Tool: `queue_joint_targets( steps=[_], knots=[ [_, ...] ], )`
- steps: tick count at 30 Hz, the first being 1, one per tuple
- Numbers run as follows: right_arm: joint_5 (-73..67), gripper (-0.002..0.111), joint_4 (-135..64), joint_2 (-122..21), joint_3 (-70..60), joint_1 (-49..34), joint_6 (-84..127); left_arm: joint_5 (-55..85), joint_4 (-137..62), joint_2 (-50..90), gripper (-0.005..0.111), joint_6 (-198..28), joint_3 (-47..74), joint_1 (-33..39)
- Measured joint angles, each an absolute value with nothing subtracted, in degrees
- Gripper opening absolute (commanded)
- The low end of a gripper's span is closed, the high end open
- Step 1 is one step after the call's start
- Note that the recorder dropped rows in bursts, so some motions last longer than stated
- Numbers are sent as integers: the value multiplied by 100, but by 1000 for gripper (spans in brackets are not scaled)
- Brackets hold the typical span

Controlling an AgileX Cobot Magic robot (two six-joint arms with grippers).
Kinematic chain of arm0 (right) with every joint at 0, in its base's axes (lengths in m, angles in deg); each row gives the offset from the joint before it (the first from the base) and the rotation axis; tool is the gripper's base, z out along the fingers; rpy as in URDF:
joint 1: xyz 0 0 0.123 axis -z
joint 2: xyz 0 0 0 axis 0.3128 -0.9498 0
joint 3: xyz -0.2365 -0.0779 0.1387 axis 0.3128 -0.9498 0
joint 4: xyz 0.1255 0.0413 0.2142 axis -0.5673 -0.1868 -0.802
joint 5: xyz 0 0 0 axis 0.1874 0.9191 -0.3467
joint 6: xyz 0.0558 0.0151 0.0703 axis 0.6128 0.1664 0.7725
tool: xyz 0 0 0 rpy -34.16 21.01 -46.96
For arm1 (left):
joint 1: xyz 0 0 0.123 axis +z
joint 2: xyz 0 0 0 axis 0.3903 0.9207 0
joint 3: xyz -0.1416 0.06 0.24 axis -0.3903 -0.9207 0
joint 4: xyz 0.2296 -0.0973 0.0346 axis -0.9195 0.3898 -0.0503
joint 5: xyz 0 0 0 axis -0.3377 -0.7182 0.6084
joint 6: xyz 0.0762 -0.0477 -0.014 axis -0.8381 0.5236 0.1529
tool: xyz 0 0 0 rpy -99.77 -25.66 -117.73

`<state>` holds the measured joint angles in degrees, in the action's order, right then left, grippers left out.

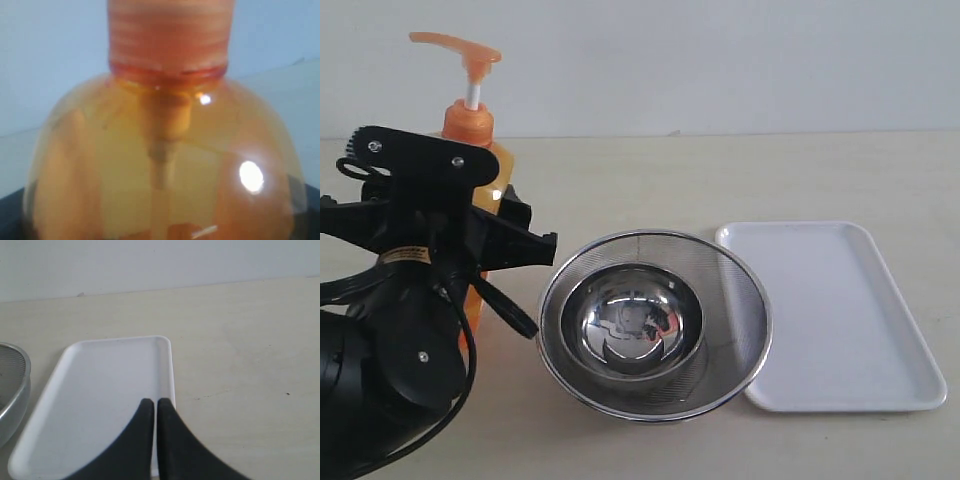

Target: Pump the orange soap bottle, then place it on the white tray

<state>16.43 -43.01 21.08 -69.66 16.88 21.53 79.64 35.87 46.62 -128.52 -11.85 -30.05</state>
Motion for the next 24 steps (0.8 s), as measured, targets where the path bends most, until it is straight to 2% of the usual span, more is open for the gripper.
queue_joint_targets(
  steps=[24],
  knots=[
    [1643, 0, -4301, 2108, -6966, 1688, 2153, 7821, 3176, 5072, 5, -12459, -1142, -3005]
  ],
)
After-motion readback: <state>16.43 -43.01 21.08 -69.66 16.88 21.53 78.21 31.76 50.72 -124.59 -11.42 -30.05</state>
